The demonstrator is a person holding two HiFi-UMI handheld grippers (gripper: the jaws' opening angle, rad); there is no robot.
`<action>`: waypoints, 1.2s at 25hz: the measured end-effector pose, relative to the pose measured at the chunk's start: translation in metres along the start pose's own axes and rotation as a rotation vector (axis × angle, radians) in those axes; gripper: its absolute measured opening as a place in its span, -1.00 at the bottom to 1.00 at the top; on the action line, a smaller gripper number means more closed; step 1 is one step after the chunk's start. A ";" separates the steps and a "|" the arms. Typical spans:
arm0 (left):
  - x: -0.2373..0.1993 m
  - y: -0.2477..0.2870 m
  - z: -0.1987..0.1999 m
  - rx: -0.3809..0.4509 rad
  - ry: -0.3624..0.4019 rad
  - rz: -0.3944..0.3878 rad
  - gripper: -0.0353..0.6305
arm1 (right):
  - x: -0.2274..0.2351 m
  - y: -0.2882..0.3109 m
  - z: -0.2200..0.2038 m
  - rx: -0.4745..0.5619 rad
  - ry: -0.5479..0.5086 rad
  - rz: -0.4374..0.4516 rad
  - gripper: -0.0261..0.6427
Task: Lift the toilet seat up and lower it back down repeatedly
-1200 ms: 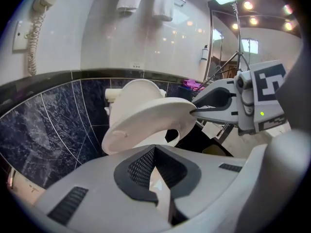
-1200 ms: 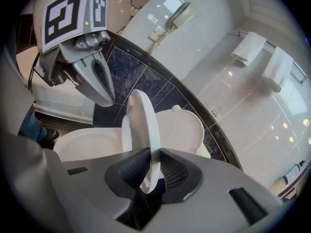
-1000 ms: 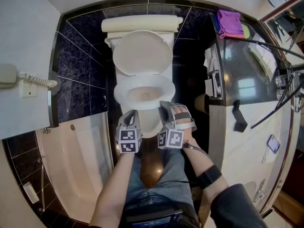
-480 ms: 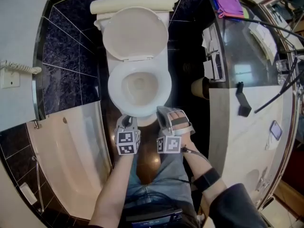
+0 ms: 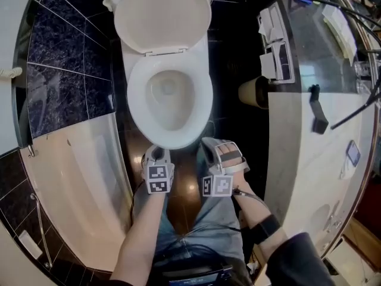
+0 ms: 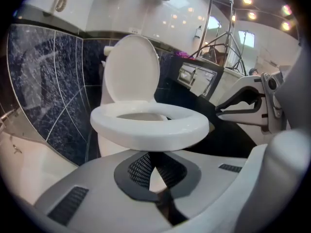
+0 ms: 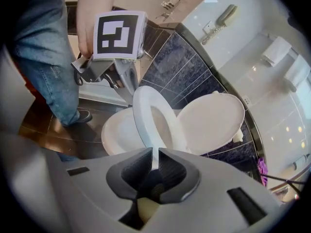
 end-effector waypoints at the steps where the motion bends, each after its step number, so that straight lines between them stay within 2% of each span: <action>1: 0.001 0.005 -0.011 -0.015 0.003 -0.007 -0.89 | -0.005 0.002 -0.006 -0.014 0.023 0.003 -0.76; 8: -0.004 0.050 -0.075 -0.105 0.000 -0.026 -0.89 | -0.020 0.041 -0.017 -0.048 0.124 -0.009 -0.76; 16: -0.005 0.066 -0.125 -0.216 -0.038 -0.052 -0.89 | -0.026 0.069 -0.012 -0.053 0.162 0.009 -0.76; 23: -0.011 0.068 -0.104 -0.186 -0.035 -0.042 -0.89 | -0.019 0.074 -0.010 -0.062 0.190 0.005 -0.76; 30: -0.004 0.028 -0.040 -0.097 0.028 -0.042 -0.89 | 0.010 0.051 0.004 -0.042 0.238 -0.019 -0.76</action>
Point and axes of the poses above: the fingertips, and each gripper's own axes: y forward along the fingers, x to its right, z out of its top, the point moved 4 cm from there along -y, backward along the fingers, and after that the axes turned 2 degrees about -x, right-handed, at the moved point
